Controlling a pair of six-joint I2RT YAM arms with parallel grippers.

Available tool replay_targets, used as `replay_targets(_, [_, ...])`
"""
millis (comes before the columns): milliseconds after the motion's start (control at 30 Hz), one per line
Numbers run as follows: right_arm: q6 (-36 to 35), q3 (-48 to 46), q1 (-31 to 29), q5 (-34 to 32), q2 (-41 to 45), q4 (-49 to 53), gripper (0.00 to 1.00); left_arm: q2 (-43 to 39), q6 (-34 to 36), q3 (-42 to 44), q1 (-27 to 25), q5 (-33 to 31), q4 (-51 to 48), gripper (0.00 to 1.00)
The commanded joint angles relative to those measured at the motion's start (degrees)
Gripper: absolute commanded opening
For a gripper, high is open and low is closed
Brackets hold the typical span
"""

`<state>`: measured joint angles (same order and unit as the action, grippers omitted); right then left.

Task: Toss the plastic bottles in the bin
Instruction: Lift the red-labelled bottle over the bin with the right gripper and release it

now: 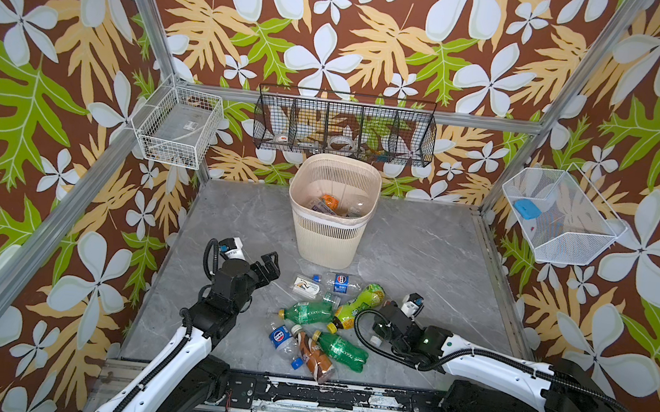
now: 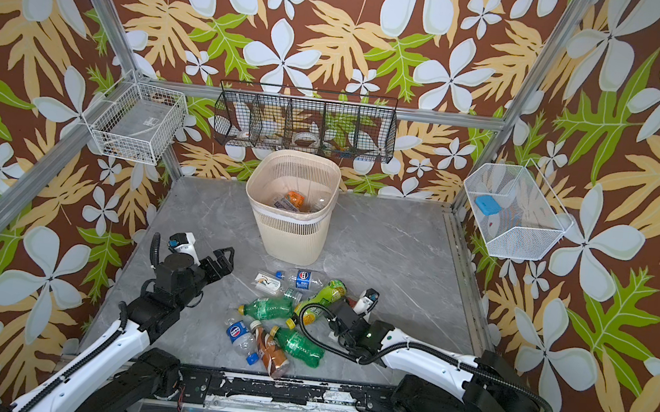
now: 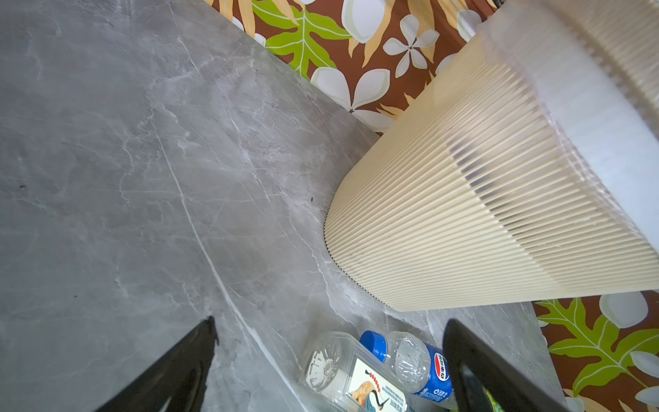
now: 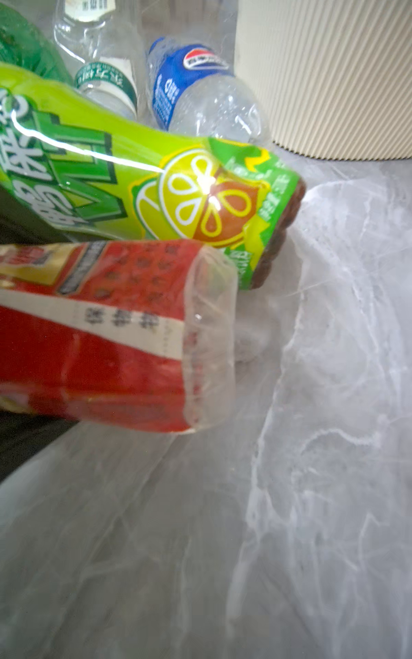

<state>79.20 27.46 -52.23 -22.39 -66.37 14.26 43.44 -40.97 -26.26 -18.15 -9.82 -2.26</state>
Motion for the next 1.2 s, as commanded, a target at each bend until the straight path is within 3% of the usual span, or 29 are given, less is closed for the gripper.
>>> replay_targets(0, [-1.0, -0.4, 1.5, -3.1, 2.3, 1.3, 0.52, 0.1, -0.7, 0.2, 0.1, -0.1, 0.7, 1.00])
replay_targets(233, [-10.0, 2.6, 6.6, -8.8, 11.7, 6.0, 0.52, -0.2, -1.3, 0.3, 0.1, 0.1, 0.2, 1.00])
replay_targets(433, [-29.3, 14.3, 9.8, -15.4, 14.6, 3.1, 0.53, -1.1, -1.8, 0.8, 0.1, 0.0, -0.7, 1.00])
replay_targets(533, [-40.5, 23.3, 10.1, -16.0, 10.6, -2.4, 0.54, -1.7, -2.0, 0.9, 0.1, -0.1, -1.5, 1.00])
replay_targets(667, [-52.8, 37.6, 10.2, -8.9, 0.4, -10.1, 0.54, -3.2, -2.5, 1.2, 0.1, -0.4, -2.6, 1.00])
replay_targets(800, [-60.6, 53.0, 10.3, -0.6, -11.7, -13.7, 0.54, -4.9, -3.2, 1.8, 0.1, -0.7, -3.6, 1.00])
replay_targets(1000, [-63.4, 71.3, 14.0, 6.3, -28.8, -11.2, 0.54, -7.2, -4.0, 2.5, 0.1, -1.1, -4.8, 1.00])
replay_targets(1167, [-62.4, 76.7, 17.6, 9.9, -35.8, -9.3, 0.53, -7.8, -3.7, 2.6, 0.1, -1.4, -5.1, 1.00])
